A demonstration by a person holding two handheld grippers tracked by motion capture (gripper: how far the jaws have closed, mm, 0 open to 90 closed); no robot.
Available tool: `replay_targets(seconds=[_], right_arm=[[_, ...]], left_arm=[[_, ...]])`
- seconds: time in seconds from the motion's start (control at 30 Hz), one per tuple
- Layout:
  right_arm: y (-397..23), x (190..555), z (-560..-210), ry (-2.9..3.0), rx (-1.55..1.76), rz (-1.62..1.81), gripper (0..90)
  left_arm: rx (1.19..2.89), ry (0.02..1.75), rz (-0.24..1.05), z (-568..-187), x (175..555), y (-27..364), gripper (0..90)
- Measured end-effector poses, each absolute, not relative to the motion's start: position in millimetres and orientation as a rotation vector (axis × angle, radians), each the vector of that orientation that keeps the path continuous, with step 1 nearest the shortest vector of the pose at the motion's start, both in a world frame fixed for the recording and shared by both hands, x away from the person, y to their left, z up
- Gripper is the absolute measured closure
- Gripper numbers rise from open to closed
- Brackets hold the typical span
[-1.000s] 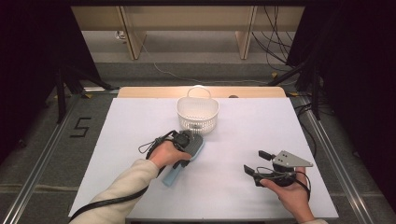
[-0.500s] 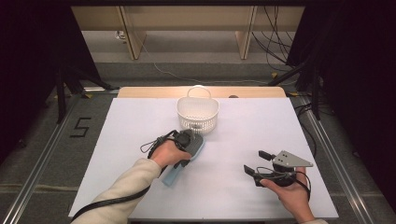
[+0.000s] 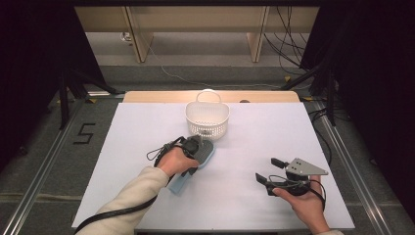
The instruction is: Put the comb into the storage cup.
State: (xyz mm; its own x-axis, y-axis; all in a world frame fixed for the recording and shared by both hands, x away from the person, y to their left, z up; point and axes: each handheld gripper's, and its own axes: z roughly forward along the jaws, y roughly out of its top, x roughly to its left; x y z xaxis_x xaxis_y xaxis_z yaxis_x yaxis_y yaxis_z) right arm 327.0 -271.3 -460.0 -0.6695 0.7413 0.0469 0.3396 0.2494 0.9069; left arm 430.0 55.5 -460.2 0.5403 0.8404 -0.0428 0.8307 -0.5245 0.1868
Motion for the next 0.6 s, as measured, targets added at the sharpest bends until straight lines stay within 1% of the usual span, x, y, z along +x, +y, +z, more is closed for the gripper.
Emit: replay_targets(seconds=[0.23, 0.6], right_arm=[[-271.4, 327.0, -460.1, 2.137, 0.99, 1.397, 19.3], [-271.9, 326.9, -459.8, 2.134, 0.991, 1.401, 19.3]], left_arm=[[2.587, 1.42, 0.086, -460.2, 429.8, 56.3, 68.7], [2.566, 1.405, 0.078, -460.7, 428.3, 59.3, 69.3]])
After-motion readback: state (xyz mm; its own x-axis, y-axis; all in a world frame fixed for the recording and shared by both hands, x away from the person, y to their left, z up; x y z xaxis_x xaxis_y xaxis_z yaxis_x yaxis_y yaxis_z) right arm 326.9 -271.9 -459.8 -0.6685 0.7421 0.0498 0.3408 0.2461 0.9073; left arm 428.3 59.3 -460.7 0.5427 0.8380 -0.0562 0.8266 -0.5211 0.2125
